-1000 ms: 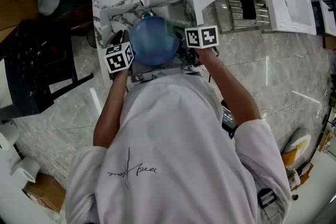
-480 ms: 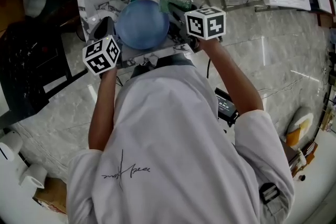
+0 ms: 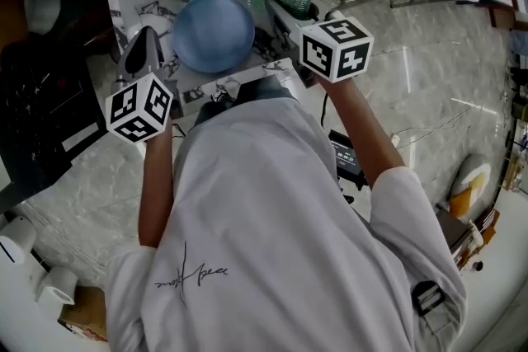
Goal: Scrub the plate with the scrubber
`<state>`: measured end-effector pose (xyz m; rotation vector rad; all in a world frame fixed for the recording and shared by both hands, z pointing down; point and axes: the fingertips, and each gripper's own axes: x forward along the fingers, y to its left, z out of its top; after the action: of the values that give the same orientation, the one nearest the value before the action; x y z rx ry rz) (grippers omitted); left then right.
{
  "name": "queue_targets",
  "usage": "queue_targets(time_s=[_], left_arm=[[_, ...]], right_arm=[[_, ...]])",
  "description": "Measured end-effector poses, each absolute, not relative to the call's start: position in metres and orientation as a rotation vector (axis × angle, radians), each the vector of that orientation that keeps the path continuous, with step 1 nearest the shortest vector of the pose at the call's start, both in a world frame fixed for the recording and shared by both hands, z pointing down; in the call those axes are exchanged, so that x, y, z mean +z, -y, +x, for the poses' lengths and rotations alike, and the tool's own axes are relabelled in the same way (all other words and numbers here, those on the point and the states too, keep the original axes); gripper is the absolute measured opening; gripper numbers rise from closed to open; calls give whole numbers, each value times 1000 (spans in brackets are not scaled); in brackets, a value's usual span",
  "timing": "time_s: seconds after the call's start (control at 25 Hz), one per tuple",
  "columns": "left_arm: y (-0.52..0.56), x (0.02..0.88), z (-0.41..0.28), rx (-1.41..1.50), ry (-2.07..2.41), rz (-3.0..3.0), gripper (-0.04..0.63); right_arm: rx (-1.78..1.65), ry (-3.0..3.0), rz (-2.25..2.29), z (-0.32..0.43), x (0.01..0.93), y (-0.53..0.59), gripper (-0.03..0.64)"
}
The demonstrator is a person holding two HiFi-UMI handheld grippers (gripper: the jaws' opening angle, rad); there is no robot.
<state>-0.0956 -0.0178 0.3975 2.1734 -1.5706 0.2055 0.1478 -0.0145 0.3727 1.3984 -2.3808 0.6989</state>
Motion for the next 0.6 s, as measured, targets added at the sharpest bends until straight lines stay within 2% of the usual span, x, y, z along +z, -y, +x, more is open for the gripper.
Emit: queue_targets(time_s=[0.6], left_arm=[[-21,315,-98,153,1648,2318,52]], right_arm=[[486,2516,1519,151,283,-31,64]])
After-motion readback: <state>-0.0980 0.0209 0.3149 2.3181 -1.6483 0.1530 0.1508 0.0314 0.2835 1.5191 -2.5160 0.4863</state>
